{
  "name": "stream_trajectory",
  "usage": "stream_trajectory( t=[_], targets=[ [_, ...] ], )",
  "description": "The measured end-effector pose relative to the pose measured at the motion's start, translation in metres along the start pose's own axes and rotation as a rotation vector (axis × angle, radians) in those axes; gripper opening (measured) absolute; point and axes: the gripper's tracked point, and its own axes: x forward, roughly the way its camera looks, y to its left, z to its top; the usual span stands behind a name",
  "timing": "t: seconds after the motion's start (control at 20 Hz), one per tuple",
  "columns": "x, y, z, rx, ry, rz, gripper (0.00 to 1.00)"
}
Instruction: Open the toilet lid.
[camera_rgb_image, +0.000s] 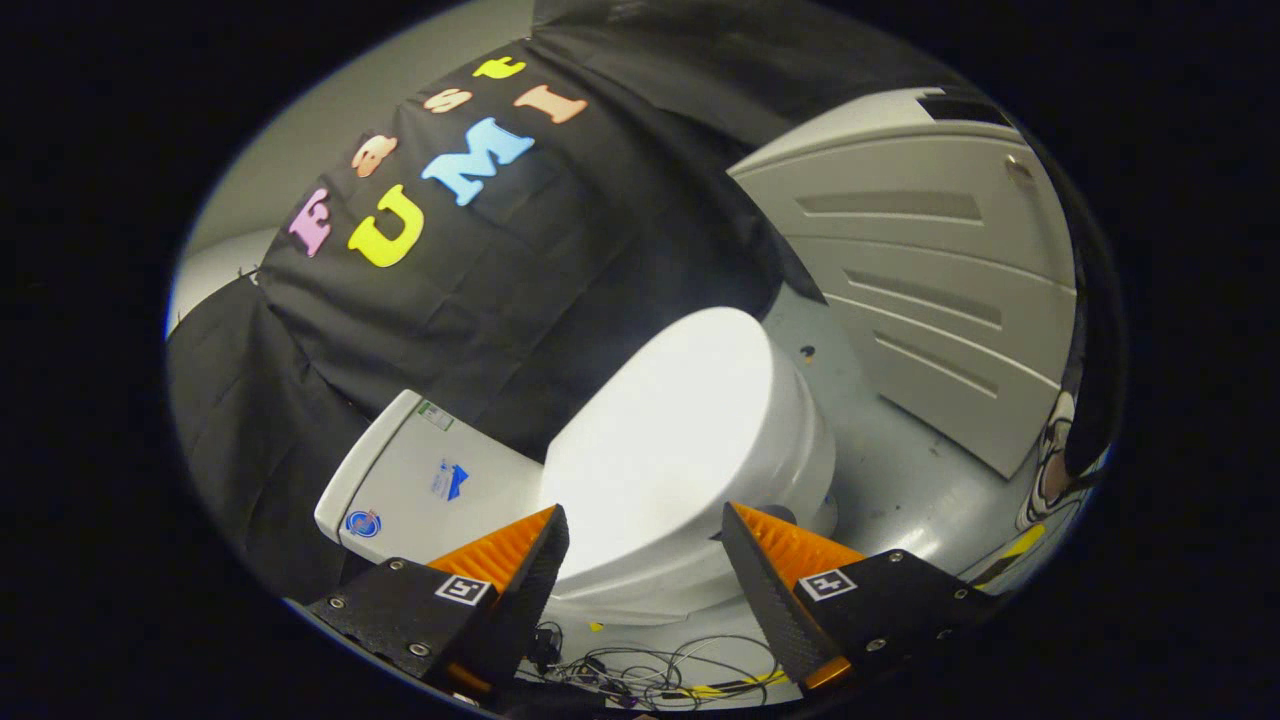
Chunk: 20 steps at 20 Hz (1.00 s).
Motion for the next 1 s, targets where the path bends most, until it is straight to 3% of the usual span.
stream_trajectory(
  t=[0.2,0.45,0.65,0.85,1.0],
  targets=[
    [0.010,-0.035,-0.016,0.151,0.047,-0.033,0.96],
    [0.027,-0.050,-0.019,0.378,-0.005,0.053,0.96],
    [0.042,-0.059,-0.022,0.448,-0.021,0.091,0.94],
    [0.057,-0.058,-0.020,0.496,-0.040,0.132,0.82],
    [0.061,-0.062,-0.014,0.514,-0.065,0.157,0.63]
  ],
)
